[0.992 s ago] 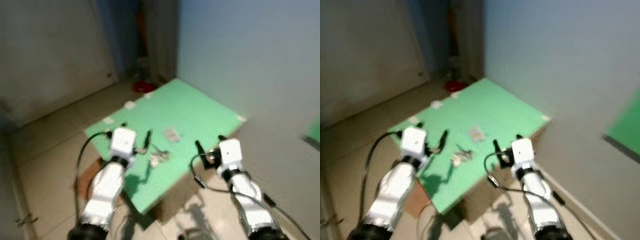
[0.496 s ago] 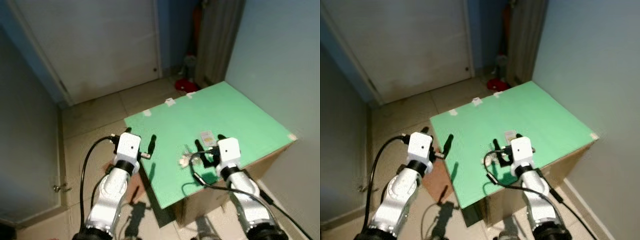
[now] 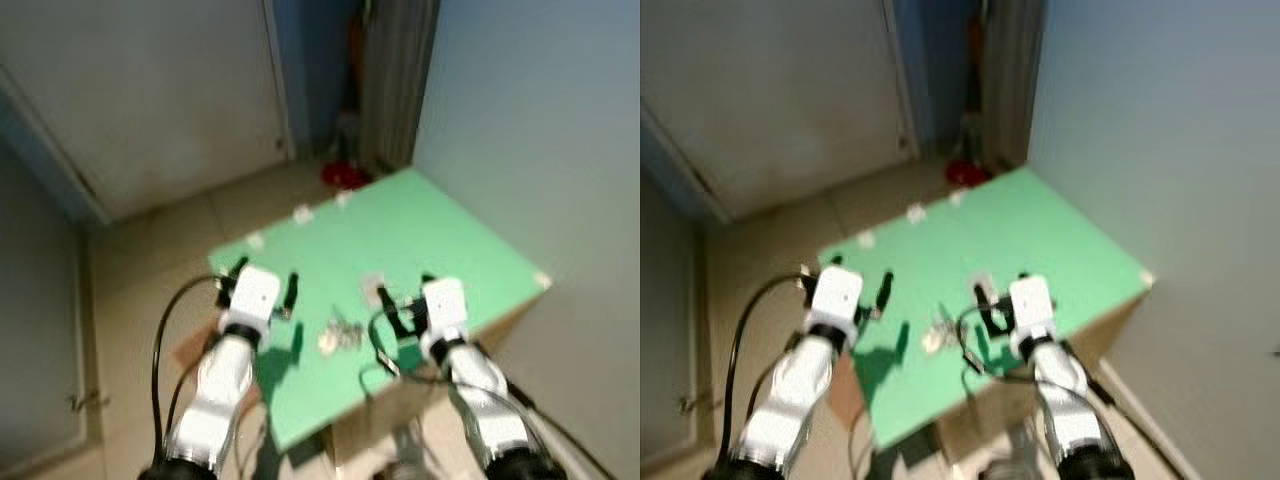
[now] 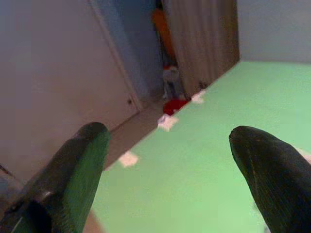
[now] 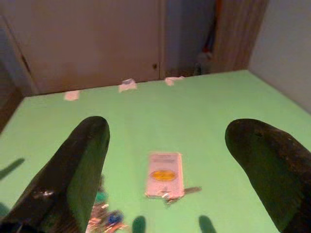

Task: Hang keys on a hook

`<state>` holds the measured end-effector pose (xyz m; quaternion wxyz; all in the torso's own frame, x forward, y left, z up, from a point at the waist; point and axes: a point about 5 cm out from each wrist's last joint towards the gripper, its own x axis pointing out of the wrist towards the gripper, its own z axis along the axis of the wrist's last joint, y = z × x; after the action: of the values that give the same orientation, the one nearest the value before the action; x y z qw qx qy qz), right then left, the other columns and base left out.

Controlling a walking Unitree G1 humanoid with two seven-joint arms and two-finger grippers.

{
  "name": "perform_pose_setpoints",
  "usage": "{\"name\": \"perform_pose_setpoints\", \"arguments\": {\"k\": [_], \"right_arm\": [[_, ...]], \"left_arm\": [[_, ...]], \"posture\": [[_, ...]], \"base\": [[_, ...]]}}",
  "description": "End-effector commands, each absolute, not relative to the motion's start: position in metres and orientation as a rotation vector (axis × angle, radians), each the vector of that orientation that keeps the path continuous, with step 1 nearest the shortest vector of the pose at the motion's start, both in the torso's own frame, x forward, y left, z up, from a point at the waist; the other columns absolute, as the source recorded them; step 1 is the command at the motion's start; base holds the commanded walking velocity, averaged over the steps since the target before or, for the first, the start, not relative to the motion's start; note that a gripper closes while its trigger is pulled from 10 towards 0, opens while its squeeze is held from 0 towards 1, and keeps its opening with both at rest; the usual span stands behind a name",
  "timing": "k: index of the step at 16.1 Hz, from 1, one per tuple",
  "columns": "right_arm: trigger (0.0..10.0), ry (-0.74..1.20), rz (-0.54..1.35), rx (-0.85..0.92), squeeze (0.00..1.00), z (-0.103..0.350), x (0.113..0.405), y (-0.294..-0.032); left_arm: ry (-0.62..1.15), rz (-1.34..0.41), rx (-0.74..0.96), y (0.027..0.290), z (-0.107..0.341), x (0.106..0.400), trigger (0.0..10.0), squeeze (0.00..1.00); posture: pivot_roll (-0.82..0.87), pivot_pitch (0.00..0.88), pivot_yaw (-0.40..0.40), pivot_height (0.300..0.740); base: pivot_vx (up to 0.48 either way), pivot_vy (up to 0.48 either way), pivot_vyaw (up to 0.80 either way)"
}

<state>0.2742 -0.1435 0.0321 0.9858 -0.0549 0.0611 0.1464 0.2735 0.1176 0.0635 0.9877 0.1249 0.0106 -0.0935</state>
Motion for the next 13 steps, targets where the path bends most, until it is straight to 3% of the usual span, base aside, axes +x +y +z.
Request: {"name": "perform_pose_setpoints", "arguments": {"k": [1,13], "right_arm": [[10.0,0.125,0.288,-0.129,0.0,0.032,0.275,-0.149],[10.0,0.135,0.29,-0.14,0.0,0.031,0.274,-0.151]], "left_arm": [[0.035,-0.199,0.207,0.111,0.063,0.274,10.0,0.0],[0.103,-0.237,0.187,0.111,0.066,0.287,10.0,0.0]], "posture": [[-0.18,0.013,0.082,0.74],[-0.18,0.033,0.083,0.74]], "base": [[0.0,0.0,0.0],[0.0,0.0,0.0]]}}
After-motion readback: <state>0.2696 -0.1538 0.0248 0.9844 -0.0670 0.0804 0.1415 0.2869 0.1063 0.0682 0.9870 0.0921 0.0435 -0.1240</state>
